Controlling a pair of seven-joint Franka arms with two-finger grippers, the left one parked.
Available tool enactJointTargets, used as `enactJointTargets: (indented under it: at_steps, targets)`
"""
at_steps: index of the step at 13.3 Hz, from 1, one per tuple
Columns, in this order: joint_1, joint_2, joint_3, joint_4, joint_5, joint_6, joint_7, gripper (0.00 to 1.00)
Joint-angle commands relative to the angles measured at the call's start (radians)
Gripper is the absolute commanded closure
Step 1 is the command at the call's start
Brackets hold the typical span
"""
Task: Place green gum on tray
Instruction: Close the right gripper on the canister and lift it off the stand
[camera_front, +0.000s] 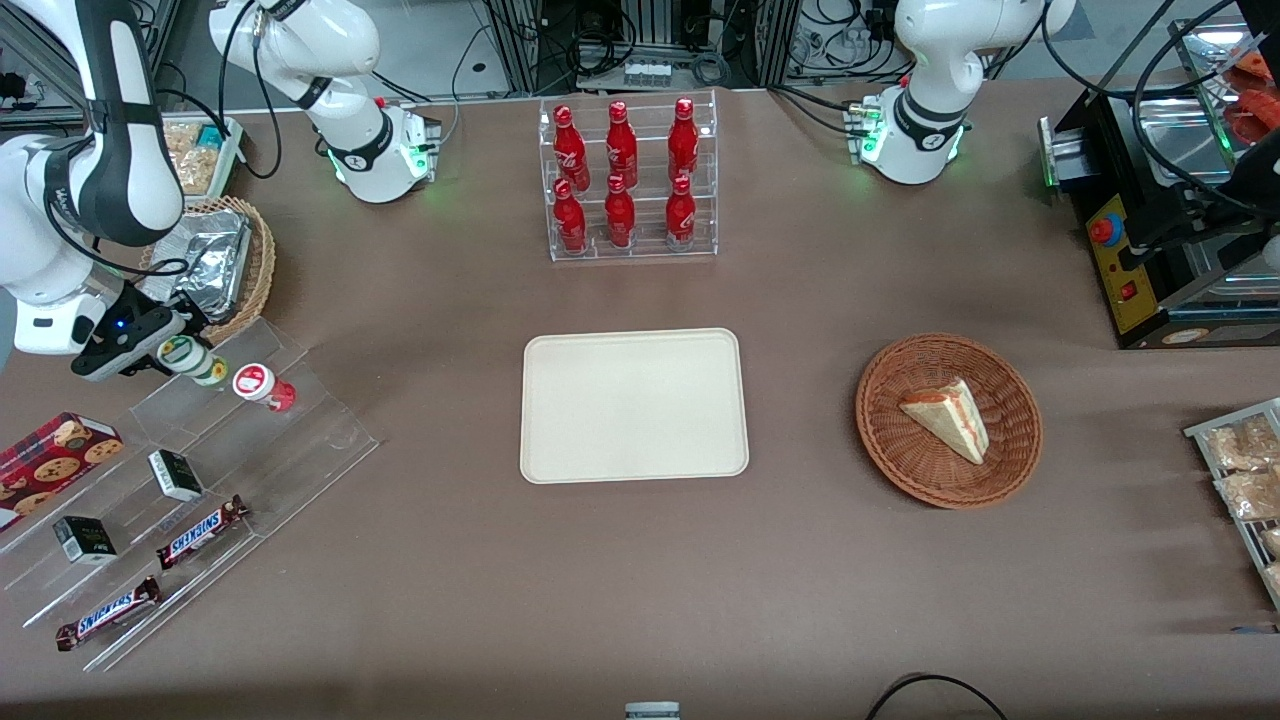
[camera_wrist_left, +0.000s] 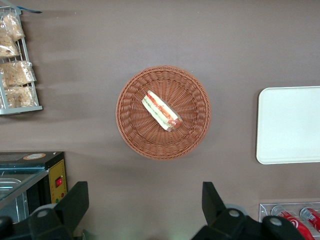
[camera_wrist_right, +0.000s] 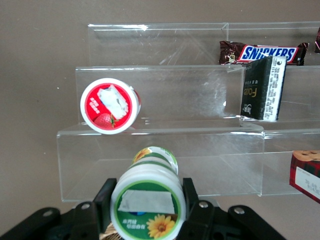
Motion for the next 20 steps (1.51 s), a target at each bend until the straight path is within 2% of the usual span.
enactJointTargets:
  at_steps: [1, 4, 9, 14, 16, 20]
  targets:
    - [0.006, -0.006, -0.006, -0.004, -0.003, 0.02, -0.027, 1.0]
    - [0.006, -0.016, -0.004, 0.04, -0.001, -0.038, -0.036, 1.0]
    - [0.018, 0.0, 0.011, 0.282, 0.02, -0.347, -0.014, 1.0]
    - [0.164, 0.075, 0.014, 0.52, 0.03, -0.59, 0.183, 1.0]
    - [0.244, 0.076, 0.014, 0.545, 0.031, -0.615, 0.29, 1.0]
    - [0.437, 0.083, 0.014, 0.55, 0.036, -0.62, 0.609, 1.0]
